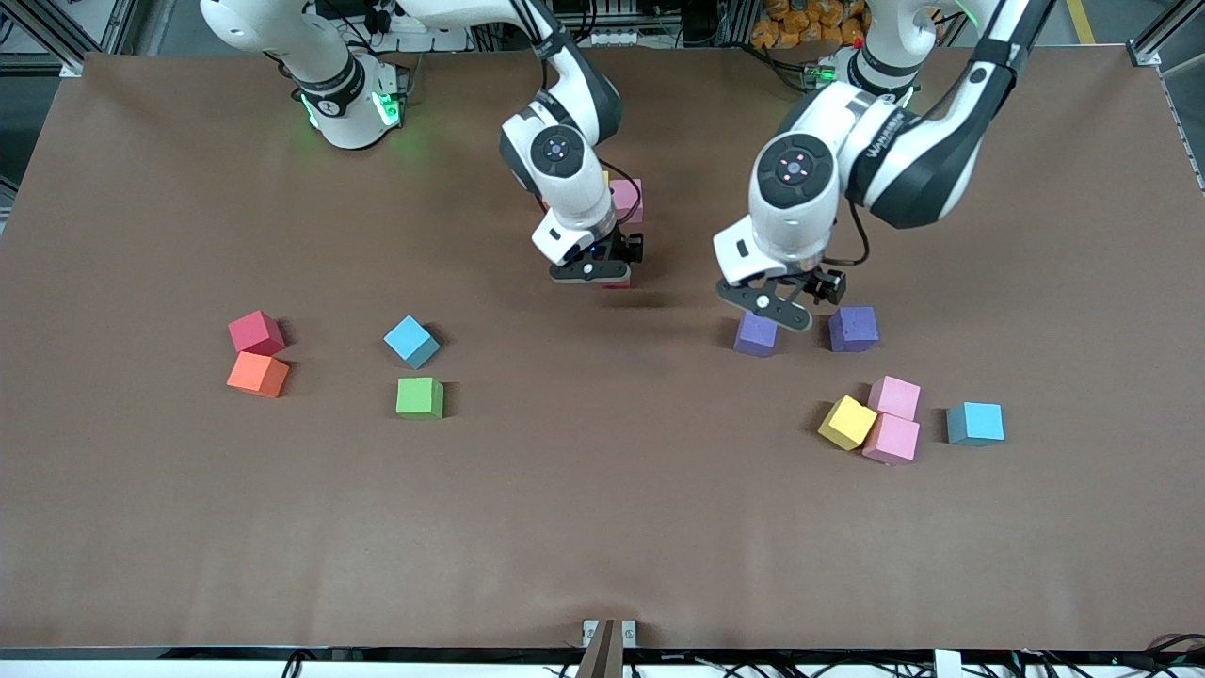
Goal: Form number 2 with 11 blocks
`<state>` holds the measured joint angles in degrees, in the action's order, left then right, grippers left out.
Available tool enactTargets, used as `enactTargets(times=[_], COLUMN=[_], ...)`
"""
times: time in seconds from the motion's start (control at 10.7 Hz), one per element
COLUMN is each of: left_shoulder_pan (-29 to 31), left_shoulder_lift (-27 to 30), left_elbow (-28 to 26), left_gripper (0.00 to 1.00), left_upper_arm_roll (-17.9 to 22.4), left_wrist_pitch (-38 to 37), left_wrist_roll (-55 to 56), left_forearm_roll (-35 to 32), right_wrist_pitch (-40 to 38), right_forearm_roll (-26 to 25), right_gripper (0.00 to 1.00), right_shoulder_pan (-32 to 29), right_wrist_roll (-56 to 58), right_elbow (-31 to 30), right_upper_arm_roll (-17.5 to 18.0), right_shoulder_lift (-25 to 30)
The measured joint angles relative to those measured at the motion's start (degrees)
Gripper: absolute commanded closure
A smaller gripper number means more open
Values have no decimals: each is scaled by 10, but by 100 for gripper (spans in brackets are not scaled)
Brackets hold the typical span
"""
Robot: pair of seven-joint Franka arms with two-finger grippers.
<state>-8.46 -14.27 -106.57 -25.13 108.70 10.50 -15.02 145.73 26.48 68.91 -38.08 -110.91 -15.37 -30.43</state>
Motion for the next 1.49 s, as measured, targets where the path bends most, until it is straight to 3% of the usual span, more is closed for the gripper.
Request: enactTargets(times=[0.28,0.56,1.49], left_shoulder_pan=[-7,-13,-15], left_shoulder_lift=[-51,-96,-115], left_elbow=[0,0,-49], left_gripper=[0,0,0], left_upper_arm_roll=[10,16,53], left_wrist_pitch=[90,128,186], left_wrist_roll=[0,0,1], left_forearm_roll=[3,3,10], right_wrist_pitch=[12,13,28], right_forearm_roll=[0,0,-2], right_gripper=[72,73,74], right_shoulder_pan=[35,58,90], right_wrist_roll=[-24,-49,-63], right_elbow=[-13,-17,-30], right_upper_arm_roll=[0,-1,-8], right_shoulder_lift=[-7,-11,-7])
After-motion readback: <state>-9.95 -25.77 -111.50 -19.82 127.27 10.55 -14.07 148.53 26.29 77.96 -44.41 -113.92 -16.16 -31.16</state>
